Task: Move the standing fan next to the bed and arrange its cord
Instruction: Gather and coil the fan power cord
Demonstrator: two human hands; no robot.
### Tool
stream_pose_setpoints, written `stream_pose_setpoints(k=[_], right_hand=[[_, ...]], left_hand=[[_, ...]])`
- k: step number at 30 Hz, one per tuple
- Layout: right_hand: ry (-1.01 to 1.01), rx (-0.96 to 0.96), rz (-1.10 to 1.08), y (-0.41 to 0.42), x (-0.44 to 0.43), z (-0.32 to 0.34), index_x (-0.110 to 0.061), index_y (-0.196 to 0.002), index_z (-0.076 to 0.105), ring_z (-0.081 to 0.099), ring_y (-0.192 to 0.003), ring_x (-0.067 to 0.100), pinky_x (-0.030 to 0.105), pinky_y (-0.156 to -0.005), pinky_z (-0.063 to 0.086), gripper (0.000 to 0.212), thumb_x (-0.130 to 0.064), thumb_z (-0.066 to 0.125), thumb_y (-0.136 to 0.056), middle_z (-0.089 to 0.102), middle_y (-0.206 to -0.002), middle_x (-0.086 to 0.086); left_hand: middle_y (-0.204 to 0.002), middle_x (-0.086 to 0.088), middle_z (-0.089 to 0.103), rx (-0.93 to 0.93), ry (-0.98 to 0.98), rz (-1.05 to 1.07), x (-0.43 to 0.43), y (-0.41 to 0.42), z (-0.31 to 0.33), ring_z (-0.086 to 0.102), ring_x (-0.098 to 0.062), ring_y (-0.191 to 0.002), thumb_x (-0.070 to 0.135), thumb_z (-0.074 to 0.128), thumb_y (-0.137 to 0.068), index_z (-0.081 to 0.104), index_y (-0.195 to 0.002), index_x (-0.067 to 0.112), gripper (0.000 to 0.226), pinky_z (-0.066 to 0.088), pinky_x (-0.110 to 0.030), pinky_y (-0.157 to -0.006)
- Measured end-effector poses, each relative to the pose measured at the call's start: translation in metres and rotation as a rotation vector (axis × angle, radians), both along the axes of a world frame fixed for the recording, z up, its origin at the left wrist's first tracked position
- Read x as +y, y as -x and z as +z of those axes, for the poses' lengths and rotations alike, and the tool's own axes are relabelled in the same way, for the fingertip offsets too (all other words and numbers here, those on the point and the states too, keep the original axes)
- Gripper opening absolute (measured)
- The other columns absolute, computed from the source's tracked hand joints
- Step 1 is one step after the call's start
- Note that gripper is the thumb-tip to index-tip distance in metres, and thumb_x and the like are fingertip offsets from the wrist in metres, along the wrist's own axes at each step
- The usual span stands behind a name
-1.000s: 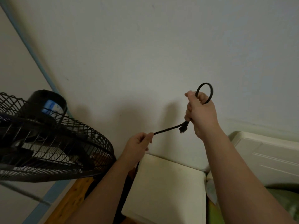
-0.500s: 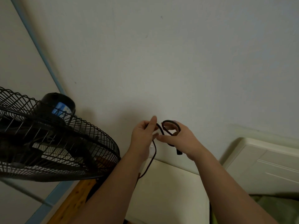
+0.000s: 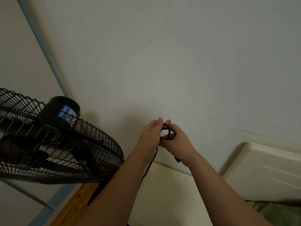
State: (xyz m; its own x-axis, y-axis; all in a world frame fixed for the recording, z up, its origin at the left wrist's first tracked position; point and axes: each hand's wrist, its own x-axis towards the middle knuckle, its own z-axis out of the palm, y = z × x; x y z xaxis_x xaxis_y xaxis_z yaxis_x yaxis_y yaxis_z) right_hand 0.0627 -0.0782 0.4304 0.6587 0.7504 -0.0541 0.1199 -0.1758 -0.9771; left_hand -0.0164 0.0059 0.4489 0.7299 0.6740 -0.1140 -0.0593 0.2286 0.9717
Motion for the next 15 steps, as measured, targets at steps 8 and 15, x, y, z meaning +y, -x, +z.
stream_pose_setpoints(k=[8,15], right_hand=[[-0.089,0.024,-0.028,0.003,0.001,0.0,-0.028,-0.113,0.063,0.067,-0.071,-0.004,0.007,-0.057,0.047,0.029,-0.01,0.067,-0.091,0.072,-0.094,-0.003],[0.018,-0.026,-0.115,-0.01,-0.002,-0.003,-0.015,-0.089,0.071,0.051,-0.047,-0.004,0.009,-0.045,0.038,0.03,-0.037,0.055,-0.099,0.061,-0.061,-0.012]], left_hand=[[-0.125,0.012,0.07,-0.019,-0.092,-0.031,-0.001,-0.001,0.002,0.059,0.008,-0.111,0.033,0.042,-0.108,0.069,-0.116,0.01,0.035,0.046,-0.007,-0.077],[-0.12,0.003,0.07,-0.009,-0.054,0.047,-0.004,0.0,-0.015,0.063,-0.013,-0.118,0.026,0.041,-0.108,0.066,-0.112,0.025,0.025,0.046,-0.03,-0.102]])
